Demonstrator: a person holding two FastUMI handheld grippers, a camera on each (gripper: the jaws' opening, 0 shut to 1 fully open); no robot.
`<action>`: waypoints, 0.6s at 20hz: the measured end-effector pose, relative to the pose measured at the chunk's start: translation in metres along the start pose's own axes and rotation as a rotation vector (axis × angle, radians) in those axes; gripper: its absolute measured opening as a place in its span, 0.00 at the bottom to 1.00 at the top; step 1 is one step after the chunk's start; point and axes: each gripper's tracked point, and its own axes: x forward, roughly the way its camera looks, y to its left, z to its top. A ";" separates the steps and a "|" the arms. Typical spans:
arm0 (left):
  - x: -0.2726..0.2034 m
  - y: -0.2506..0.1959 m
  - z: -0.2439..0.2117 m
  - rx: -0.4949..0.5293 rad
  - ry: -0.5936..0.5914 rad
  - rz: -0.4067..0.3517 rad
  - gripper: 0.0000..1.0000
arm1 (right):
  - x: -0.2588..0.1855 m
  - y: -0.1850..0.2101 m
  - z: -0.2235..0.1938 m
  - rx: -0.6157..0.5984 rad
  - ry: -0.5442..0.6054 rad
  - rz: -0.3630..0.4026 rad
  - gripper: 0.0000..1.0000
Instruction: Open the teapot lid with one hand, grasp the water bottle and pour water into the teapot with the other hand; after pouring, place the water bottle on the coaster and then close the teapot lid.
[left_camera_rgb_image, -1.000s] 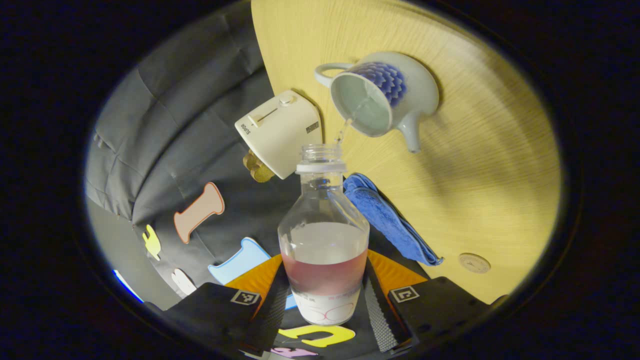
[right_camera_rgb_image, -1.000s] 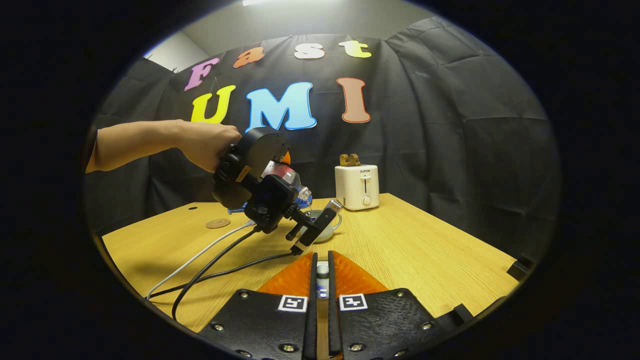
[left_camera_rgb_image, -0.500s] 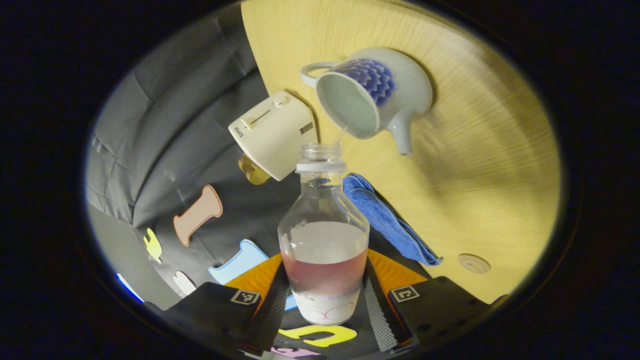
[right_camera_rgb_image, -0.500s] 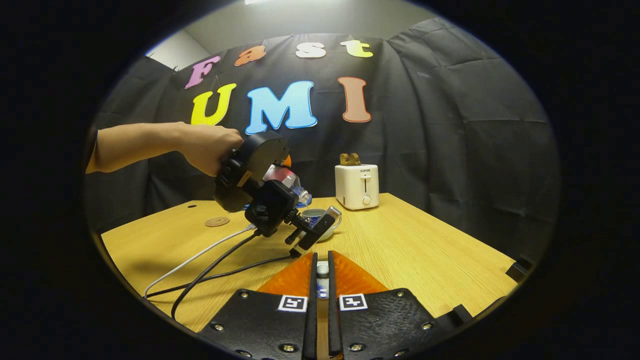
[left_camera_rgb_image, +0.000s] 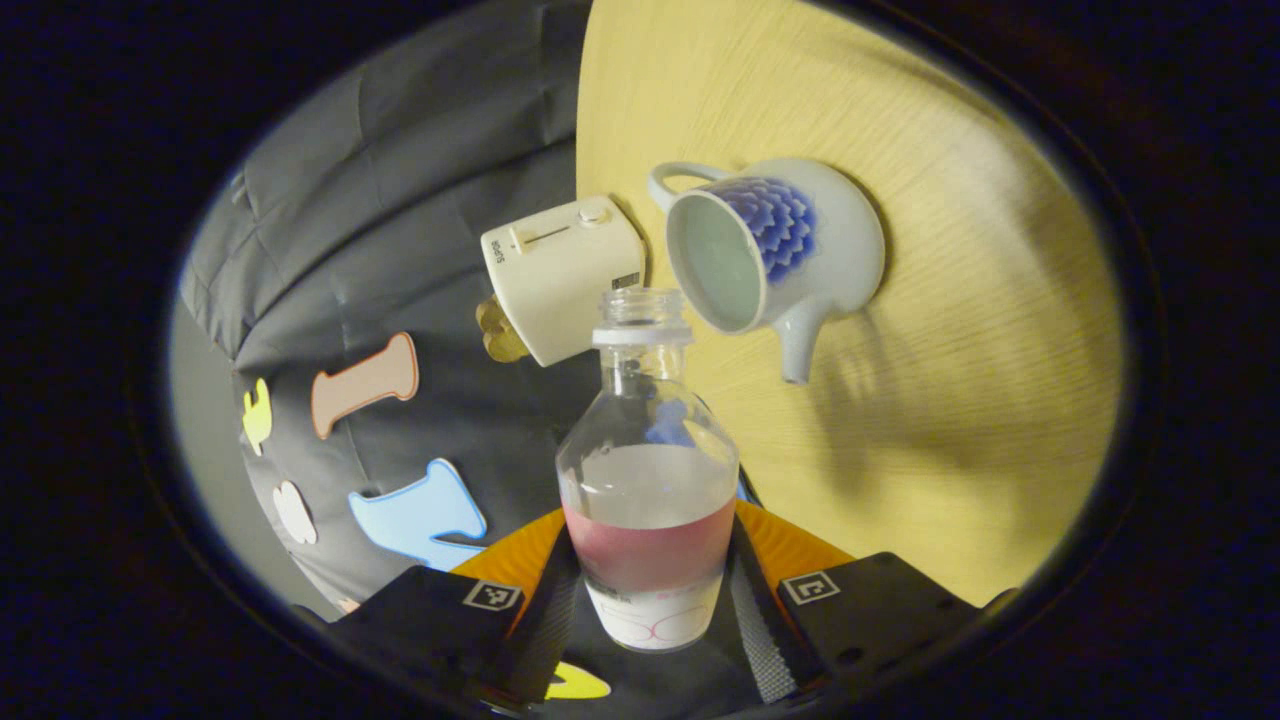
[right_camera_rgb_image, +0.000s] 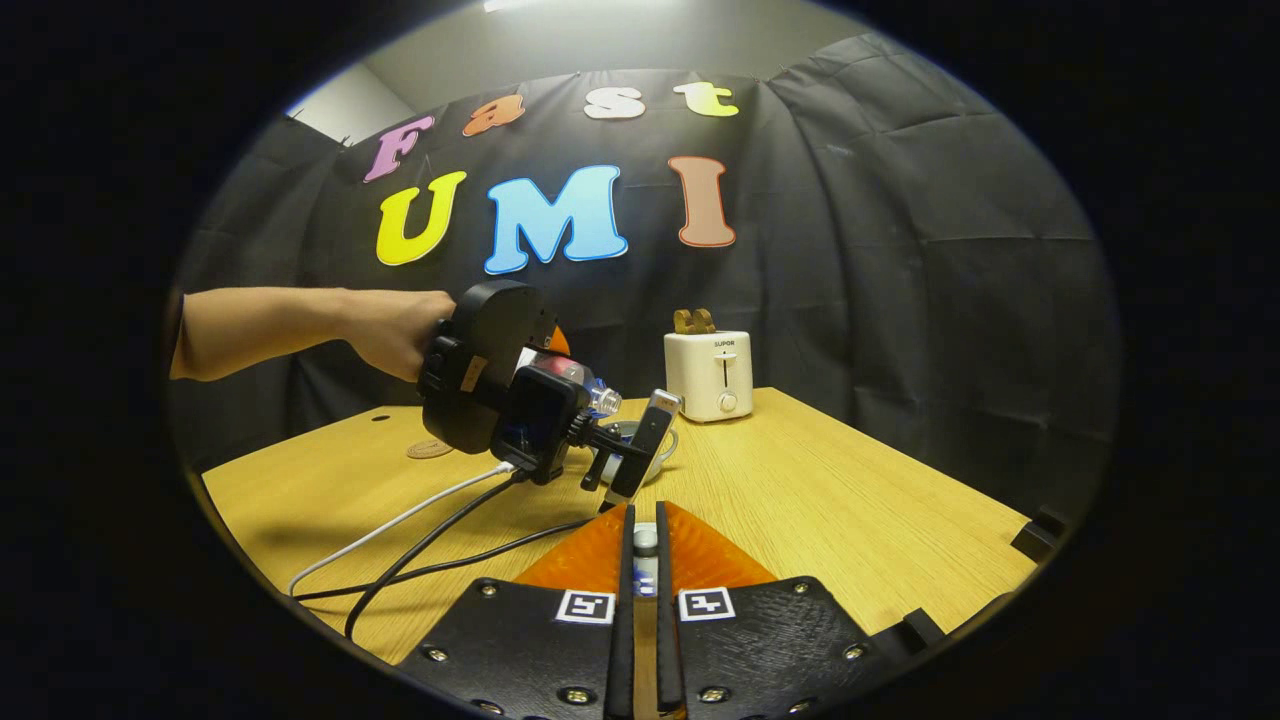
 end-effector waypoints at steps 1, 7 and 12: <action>0.000 -0.005 0.001 -0.040 -0.010 -0.008 0.87 | 0.000 0.000 0.001 0.003 -0.003 0.000 0.09; -0.012 -0.023 -0.004 -0.383 -0.086 -0.009 0.88 | 0.005 0.007 0.001 0.001 -0.001 0.025 0.09; -0.039 -0.010 -0.030 -0.702 -0.142 0.084 0.88 | 0.013 0.020 0.007 -0.018 -0.002 0.052 0.09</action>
